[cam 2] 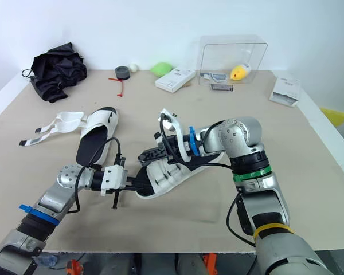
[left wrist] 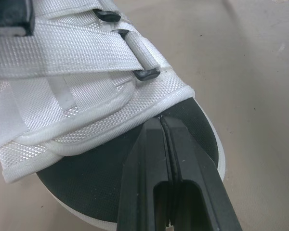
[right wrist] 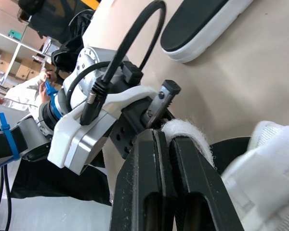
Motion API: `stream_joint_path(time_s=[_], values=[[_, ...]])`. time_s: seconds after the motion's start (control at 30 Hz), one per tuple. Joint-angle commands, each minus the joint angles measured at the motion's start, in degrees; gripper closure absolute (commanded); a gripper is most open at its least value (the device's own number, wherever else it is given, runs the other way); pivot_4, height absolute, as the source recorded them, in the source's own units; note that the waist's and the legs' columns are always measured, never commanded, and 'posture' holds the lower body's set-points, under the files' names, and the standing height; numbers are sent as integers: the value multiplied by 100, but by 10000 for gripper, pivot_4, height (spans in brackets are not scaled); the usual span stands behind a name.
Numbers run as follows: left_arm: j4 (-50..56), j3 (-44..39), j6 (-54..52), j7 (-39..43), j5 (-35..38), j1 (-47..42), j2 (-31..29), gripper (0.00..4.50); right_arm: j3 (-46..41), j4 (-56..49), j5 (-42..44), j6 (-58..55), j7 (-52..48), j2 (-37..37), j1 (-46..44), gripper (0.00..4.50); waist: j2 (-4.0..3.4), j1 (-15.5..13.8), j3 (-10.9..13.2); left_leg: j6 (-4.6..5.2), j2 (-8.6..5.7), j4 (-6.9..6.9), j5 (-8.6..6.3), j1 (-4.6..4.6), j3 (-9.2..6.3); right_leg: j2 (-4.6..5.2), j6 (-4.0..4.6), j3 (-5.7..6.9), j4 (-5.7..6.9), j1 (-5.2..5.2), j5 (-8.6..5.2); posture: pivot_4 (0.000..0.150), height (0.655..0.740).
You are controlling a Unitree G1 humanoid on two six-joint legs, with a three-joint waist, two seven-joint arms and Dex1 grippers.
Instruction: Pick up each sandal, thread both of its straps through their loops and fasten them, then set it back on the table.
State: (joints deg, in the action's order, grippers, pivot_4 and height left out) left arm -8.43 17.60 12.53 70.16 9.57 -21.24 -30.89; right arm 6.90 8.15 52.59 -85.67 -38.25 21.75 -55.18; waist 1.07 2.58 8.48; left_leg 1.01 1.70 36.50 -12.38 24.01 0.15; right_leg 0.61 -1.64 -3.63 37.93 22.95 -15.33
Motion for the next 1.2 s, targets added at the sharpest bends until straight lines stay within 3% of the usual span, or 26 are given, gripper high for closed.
stream_joint_path(time_s=[0.03,0.17,0.43,0.63,0.73,0.87,0.93,1.2], values=[[-440,521,-284,194,-466,353,-67,45000,-373,-364,301,188,-420,-91,-401,44522,0,0,0,0,0,0,0,-1,0,0,0,0,1,0,0,1500,7400],[-425,522,-273,202,-473,402,-97,45000,-350,-287,215,247,-591,-93,-496,44522,0,0,0,0,-1,1,0,-1,0,0,0,-1,4,2,-1,1500,7400],[-434,531,-279,212,-487,384,-52,45000,1006,1097,-1585,1147,-203,-452,-593,44522,-3,11,-9,-2,2,2,1,-24,17,-4,3,-16,13,-4,-2,1500,7400],[-400,517,-288,201,-482,419,-55,45000,1182,2207,-2390,1722,-248,-652,-864,44522,0,38,-14,-2,13,-6,1,-103,56,-15,-11,-34,15,-57,-11,1500,7400],[-379,508,-297,193,-480,442,-74,45000,1390,2378,-2656,1860,-421,-579,-926,34144,-5,38,-17,-1,33,-6,1,-136,55,-23,28,-36,15,-76,-11,1500,7400],[-354,509,-319,175,-484,457,-73,45000,2124,2212,-3114,2031,-686,-421,-806,17674,-24,36,-48,-1,34,-7,1,-158,55,-26,32,-42,16,-72,-5,1500,7400],[-357,507,-329,170,-479,443,-66,45000,2034,2245,-3079,2023,-772,-493,-778,8725,-22,31,-79,-2,34,-7,1,-162,56,-26,32,-43,16,-72,-10,1500,7400],[-329,500,-384,142,-403,433,-22,45000,617,2806,-2610,2119,-1158,-498,-1494,8725,-11,-6,-89,-8,5,-16,-3,-107,48,0,14,-46,16,-60,-11,1500,7400]])
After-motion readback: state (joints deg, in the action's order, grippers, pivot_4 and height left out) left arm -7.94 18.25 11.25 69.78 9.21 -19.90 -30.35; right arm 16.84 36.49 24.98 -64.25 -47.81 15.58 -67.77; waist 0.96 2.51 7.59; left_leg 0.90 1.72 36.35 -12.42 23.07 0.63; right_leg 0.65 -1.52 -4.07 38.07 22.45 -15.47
